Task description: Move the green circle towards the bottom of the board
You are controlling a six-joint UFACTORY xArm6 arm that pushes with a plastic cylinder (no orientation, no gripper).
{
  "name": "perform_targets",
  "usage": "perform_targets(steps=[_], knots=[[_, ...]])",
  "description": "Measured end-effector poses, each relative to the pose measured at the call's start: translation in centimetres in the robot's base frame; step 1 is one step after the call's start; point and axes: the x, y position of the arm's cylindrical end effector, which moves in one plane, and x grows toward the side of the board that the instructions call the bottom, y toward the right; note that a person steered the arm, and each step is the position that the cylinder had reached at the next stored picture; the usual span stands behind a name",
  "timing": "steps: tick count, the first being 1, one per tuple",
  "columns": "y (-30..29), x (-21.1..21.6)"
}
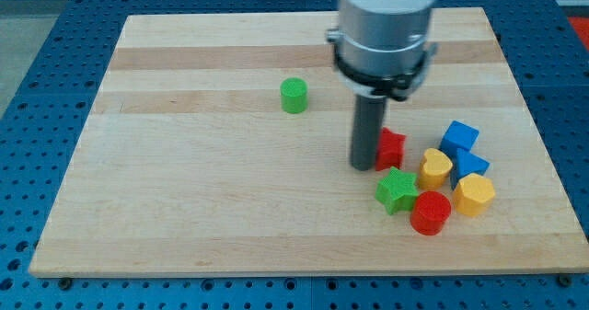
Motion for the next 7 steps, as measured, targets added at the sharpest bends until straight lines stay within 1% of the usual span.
perform_targets(steps=[1,2,3,4,5,6,7], knots=[[2.2,-0.1],[1.1,-0.1],[-7.8,-0.1],[-18.5,-1.1],[-25.5,-8.6],[-24.4,-15.8],[-17.3,-15.9]])
